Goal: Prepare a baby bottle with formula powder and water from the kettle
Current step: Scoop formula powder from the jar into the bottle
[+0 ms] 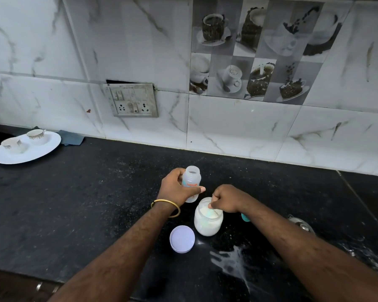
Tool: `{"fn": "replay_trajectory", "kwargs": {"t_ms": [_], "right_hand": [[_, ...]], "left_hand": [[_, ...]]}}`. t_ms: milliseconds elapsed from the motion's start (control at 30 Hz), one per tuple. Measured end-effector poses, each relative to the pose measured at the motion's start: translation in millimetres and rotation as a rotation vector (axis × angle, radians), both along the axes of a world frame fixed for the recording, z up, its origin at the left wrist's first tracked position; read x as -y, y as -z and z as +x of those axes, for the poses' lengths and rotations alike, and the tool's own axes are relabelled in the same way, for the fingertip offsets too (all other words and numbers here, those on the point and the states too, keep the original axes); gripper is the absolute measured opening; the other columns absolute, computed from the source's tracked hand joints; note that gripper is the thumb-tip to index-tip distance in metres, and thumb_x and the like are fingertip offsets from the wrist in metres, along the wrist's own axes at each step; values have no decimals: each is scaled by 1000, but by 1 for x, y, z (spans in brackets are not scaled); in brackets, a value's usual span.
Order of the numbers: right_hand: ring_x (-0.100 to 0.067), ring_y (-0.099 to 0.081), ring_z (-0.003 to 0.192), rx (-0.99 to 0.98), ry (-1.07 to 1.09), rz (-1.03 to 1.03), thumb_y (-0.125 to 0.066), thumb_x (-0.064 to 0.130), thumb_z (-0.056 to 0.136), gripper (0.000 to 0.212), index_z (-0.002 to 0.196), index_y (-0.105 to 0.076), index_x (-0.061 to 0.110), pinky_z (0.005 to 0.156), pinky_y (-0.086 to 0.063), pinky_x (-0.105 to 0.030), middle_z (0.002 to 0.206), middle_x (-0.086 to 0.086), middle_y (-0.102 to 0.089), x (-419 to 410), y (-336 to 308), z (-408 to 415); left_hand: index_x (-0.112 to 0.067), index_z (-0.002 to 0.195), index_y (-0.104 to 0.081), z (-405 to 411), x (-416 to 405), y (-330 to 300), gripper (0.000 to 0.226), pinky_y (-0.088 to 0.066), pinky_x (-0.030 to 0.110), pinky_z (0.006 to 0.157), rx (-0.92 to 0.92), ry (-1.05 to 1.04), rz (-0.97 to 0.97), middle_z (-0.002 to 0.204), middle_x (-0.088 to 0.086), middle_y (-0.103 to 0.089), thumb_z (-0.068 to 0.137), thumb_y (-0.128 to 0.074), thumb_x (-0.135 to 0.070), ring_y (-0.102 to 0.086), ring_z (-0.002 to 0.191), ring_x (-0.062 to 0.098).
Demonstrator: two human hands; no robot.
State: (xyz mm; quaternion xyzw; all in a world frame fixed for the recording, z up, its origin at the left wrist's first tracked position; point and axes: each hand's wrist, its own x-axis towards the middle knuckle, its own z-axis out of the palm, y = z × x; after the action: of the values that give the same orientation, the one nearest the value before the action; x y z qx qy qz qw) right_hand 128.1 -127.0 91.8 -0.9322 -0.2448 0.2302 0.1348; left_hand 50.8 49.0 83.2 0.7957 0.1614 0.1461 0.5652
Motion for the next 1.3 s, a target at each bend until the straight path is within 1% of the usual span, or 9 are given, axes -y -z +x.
{"fn": "replay_trajectory", "kwargs": {"t_ms": [100, 200, 333, 500, 633, 733, 833, 1133, 1300], "right_hand": [[-16, -69, 89, -13, 103, 84, -75, 34, 84, 23, 64, -64, 27, 86, -56, -35, 95, 0, -74, 10, -3, 4], [-10, -63, 81, -60, 186, 171, -74, 32, 88, 22, 69, -65, 24, 73, -50, -26, 89, 2, -70, 20, -6, 7], [-14, -61, 84, -147, 303, 314, -74, 30, 88, 20, 82, -73, 12, 77, -46, -30, 88, -3, -69, 35, -9, 8], [-11, -52, 71, -248, 409, 417, -73, 29, 90, 21, 73, -67, 17, 62, -39, -24, 73, 2, -59, 48, -8, 6], [-17, -53, 83, -313, 447, 456, -71, 29, 91, 16, 86, -70, 14, 64, -40, -27, 82, -4, -60, 55, -7, 3], [-12, -55, 77, -286, 437, 491, -72, 29, 91, 18, 90, -72, 11, 63, -42, -23, 81, -2, -63, 57, -2, 2], [-10, -60, 77, -183, 387, 498, -74, 28, 89, 19, 90, -75, 9, 69, -46, -25, 85, -2, -71, 58, 6, 1], [-13, -61, 77, -150, 400, 571, -76, 28, 87, 13, 86, -77, 15, 70, -47, -26, 84, -1, -73, 63, 14, -3], [-14, -68, 87, -86, 350, 596, -78, 25, 86, 12, 83, -78, 14, 78, -49, -24, 92, -4, -78, 65, 14, -6]], "left_hand": [[-19, 99, -65, 1, -1, 1, 57, -61, 34, 79, -5, 0, 5, 98, -1, -72, 54, -98, -27, -70, 90, 15], [-18, 102, -65, 0, -1, 1, 58, -61, 33, 80, -11, 10, 2, 99, -2, -72, 55, -98, -26, -70, 91, 15], [-18, 103, -65, 1, 2, -1, 58, -61, 33, 80, -11, 21, -10, 98, -1, -72, 55, -97, -24, -71, 90, 15], [-19, 102, -65, 5, 6, -2, 58, -61, 33, 80, -6, 34, -2, 99, -2, -72, 55, -97, -26, -71, 90, 15], [-18, 101, -65, 6, 8, -4, 56, -61, 31, 78, -7, 37, 2, 98, -2, -72, 56, -97, -26, -70, 90, 15], [-19, 101, -65, 7, 8, -4, 56, -61, 31, 78, -12, 38, 9, 99, -2, -72, 56, -97, -27, -70, 90, 15], [-19, 101, -64, 8, 9, -4, 56, -61, 32, 79, -19, 37, 12, 99, -2, -72, 56, -97, -27, -70, 90, 16], [-18, 102, -64, 8, 10, -4, 57, -61, 35, 80, -21, 44, 22, 99, -1, -72, 56, -97, -27, -71, 90, 16], [-15, 102, -65, 6, 13, -6, 56, -61, 35, 80, -16, 50, 16, 98, 1, -72, 58, -96, -24, -71, 91, 18]]}}
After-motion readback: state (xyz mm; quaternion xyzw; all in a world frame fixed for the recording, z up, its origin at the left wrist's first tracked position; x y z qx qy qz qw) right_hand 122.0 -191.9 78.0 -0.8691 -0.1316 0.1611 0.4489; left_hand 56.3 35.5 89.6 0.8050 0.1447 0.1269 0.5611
